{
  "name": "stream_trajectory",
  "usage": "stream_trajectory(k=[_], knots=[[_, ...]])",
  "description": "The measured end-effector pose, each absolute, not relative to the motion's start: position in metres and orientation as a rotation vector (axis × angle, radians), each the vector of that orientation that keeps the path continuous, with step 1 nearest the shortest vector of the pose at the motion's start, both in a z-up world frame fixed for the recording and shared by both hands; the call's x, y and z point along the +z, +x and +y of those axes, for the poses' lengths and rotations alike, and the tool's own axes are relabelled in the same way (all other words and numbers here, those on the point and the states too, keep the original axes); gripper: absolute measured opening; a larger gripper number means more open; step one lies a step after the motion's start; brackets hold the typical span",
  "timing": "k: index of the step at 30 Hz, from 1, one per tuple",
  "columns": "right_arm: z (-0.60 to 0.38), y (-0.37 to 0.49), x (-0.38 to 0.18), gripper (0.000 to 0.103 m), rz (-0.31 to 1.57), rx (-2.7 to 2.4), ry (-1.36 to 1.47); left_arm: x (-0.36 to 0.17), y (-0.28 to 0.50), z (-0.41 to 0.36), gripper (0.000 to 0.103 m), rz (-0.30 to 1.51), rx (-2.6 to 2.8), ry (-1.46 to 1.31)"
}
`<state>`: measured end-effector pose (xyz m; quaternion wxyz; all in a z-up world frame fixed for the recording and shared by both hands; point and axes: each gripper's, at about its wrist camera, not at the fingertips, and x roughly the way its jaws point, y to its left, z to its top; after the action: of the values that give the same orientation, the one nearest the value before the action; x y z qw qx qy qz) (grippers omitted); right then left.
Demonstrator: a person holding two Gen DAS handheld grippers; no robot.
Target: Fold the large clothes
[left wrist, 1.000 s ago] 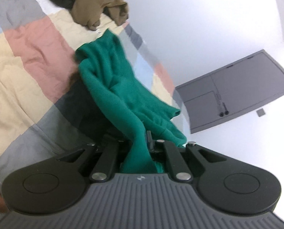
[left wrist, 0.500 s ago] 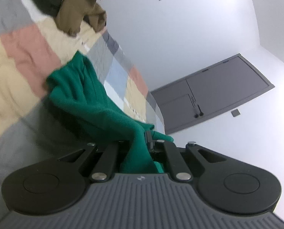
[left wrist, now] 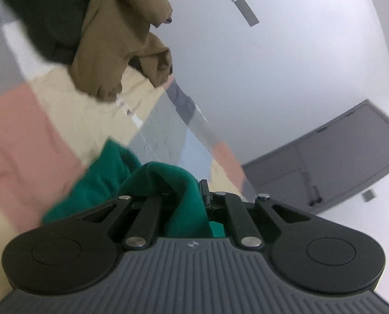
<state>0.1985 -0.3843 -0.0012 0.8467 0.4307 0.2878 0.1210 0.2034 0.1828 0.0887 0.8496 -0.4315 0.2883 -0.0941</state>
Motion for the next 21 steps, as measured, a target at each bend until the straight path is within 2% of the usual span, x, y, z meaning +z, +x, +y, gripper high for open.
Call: stream_trajectory(k=[12,17,21], knots=[[-0.379,0.301,-0.084,0.017,0.63,0.254,0.744,-0.028,0.319,0.186,0.01,0.702,-0.114,-0.898],[-0.371,0.332,-0.109,0.016,0.666,0.248,0.64,-0.054,0.348,0.177,0.013,0.744,-0.1,-0.818],[-0.374,0.347,-0.13,0.016,0.688,0.245,0.664,-0.063,0.358,0.174,0.014,0.753,-0.101,-0.794]])
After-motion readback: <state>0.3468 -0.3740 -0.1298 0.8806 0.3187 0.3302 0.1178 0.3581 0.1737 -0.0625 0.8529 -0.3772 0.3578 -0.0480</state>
